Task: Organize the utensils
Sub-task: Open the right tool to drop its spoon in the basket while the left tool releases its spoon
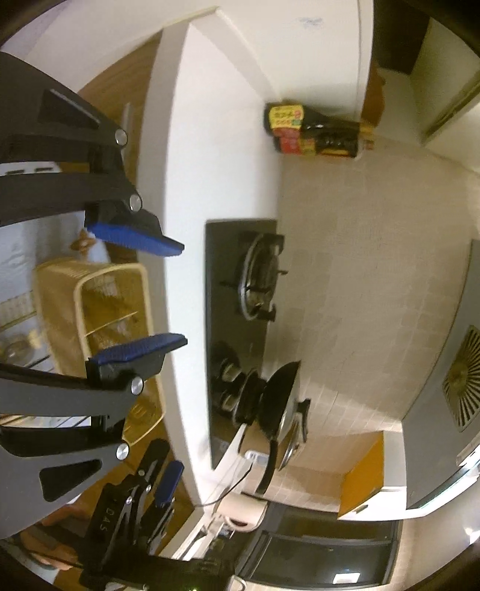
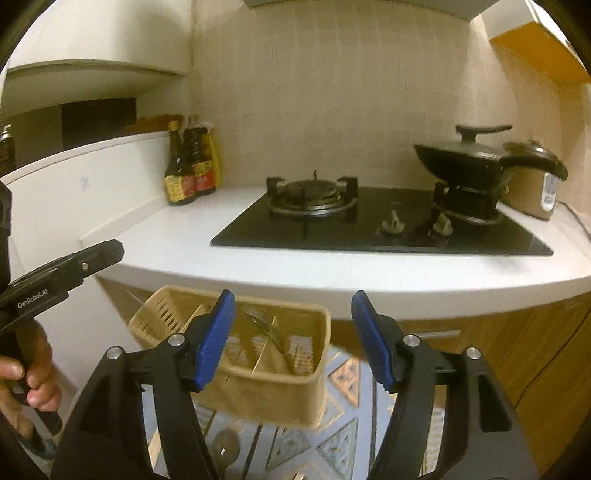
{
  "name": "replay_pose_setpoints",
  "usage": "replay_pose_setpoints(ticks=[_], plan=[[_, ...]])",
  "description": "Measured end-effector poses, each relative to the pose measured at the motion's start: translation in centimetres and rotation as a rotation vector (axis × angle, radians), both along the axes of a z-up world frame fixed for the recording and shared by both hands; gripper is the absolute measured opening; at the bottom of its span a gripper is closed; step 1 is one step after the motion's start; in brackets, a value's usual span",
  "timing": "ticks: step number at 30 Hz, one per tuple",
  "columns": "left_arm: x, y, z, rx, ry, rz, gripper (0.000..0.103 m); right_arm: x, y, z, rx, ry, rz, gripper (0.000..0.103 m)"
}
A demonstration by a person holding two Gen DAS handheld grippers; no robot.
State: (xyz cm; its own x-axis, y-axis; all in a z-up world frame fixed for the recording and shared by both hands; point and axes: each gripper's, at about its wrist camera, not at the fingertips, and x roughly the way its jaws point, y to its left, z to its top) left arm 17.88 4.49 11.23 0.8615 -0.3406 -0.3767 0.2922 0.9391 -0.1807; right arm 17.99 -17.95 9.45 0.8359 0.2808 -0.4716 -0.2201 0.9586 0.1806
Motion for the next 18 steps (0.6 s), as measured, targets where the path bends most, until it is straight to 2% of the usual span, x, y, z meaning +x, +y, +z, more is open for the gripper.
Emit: replay_pose_setpoints(ticks=[5, 10, 15, 18], plan=[[-2.4, 0.2, -0.5, -0.034, 0.071, -0.070, 0.046, -1.9, -0.3, -1.1, 0.047, 0.119, 0.050, 0.062], [-4.2, -0.1, -1.9, -0.026, 0.161, -0.119, 0.046, -3.2, -0.1, -2.7, 0.076, 0.251, 0.103, 0.062], [-4.9, -1.0, -4.4, -0.021, 0.289, -0.173, 0.046, -4.3, 0.5, -4.1, 0.070, 0.346, 0.158, 0.062], [-4.8, -1.8, -6.5, 0.013, 0.374, -0.193, 0.047, -4.7, 0.9, -5.5, 0.067, 0.411, 0.203, 0.062]])
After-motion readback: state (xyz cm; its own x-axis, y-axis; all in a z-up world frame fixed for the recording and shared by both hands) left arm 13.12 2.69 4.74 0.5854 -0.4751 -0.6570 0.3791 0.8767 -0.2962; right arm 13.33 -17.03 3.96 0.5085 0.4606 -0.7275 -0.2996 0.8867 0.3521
